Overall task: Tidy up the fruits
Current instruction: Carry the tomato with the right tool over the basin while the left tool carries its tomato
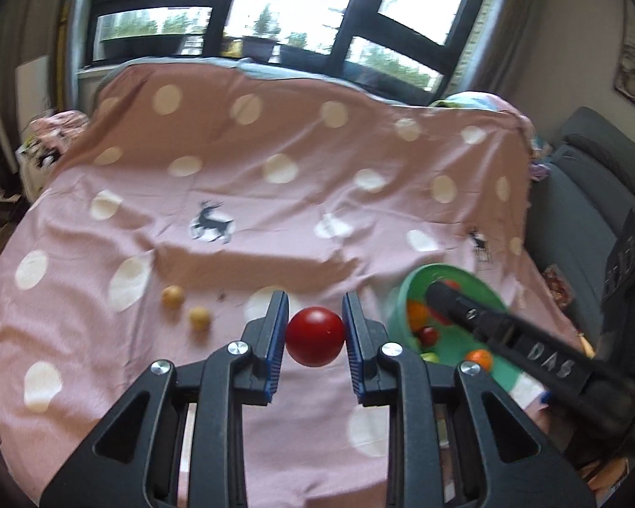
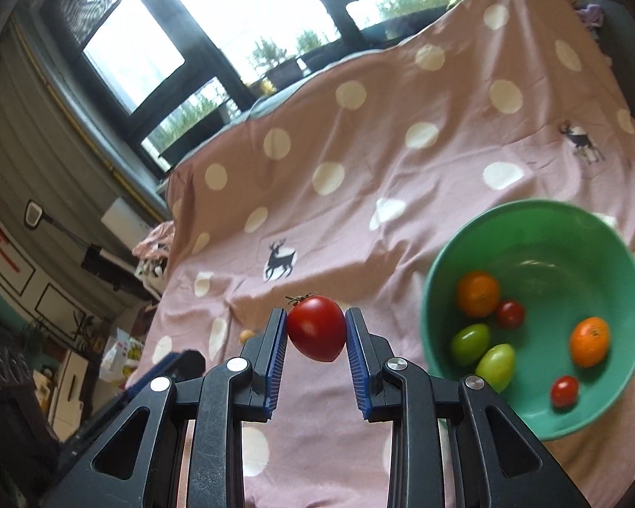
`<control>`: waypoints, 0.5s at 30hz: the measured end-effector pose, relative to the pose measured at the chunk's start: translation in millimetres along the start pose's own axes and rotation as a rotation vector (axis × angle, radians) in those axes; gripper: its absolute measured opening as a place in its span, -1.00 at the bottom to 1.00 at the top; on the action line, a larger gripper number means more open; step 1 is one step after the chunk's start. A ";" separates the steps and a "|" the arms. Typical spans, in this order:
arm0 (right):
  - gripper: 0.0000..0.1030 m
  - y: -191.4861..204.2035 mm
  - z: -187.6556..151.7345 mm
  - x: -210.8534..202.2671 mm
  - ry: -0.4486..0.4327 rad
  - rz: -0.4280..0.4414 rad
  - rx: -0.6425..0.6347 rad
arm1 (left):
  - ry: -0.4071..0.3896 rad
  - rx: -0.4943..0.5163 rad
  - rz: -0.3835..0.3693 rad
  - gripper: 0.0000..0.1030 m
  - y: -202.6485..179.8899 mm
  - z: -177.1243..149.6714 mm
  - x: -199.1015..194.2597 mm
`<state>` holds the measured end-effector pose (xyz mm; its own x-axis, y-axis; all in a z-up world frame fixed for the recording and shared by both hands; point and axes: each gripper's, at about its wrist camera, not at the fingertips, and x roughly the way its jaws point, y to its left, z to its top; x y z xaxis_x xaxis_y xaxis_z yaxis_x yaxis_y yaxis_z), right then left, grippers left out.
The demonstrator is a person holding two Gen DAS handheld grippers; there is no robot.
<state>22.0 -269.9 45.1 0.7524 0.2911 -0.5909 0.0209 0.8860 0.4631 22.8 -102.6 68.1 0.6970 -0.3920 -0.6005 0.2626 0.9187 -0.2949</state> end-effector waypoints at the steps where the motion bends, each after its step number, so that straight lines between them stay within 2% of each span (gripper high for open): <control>1: -0.42 -3.4 1.1 -4.6 -0.014 -0.011 0.008 | 0.002 0.007 -0.021 -0.51 -7.3 2.6 1.8; 6: -0.42 -22.7 6.8 -26.1 -0.076 -0.074 0.053 | 0.018 0.065 -0.076 -0.50 -43.4 5.5 16.9; 11: -0.42 -50.6 10.2 -41.6 -0.113 -0.142 0.124 | 0.073 0.104 -0.140 -0.50 -74.5 2.1 40.5; 15: -0.42 -72.4 10.4 -47.5 -0.124 -0.160 0.178 | 0.124 0.114 -0.179 -0.50 -90.7 -1.8 60.1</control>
<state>-8.4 -351.6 46.6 0.8048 0.0961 -0.5857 0.2533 0.8368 0.4854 39.7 -209.6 57.3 0.5473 -0.5457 -0.6346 0.4531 0.8307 -0.3235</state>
